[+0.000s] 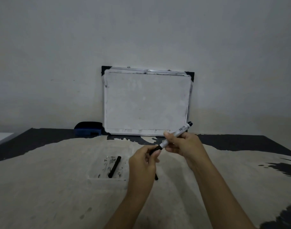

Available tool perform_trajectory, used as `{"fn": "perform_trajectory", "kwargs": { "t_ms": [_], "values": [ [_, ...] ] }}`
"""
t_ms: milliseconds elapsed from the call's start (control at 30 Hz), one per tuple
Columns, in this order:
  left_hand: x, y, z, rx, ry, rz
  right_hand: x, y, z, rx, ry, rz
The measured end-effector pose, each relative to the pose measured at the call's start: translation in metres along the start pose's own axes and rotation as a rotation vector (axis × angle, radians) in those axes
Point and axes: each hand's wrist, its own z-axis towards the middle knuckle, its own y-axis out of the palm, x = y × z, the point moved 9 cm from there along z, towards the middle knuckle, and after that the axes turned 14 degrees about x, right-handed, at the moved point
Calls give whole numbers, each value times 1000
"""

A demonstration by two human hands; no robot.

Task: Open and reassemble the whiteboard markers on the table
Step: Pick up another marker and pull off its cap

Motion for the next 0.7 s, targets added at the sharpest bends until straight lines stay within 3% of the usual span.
{"fn": "perform_trajectory", "kwargs": {
  "t_ms": [267, 400, 533, 700],
  "values": [
    [-7, 2, 5, -22, -50, 19, 1, -1, 3, 15, -18, 13],
    [-8, 11, 0, -108, -58, 27, -1, 3, 2, -56, -80, -123],
    [-12, 18, -1, -157, -192, -79, 4, 17, -6, -279, -68, -348],
    [-16, 14, 6, -178, -457, -404, 19, 39, -39, -682, 61, -376]
  ]
}}
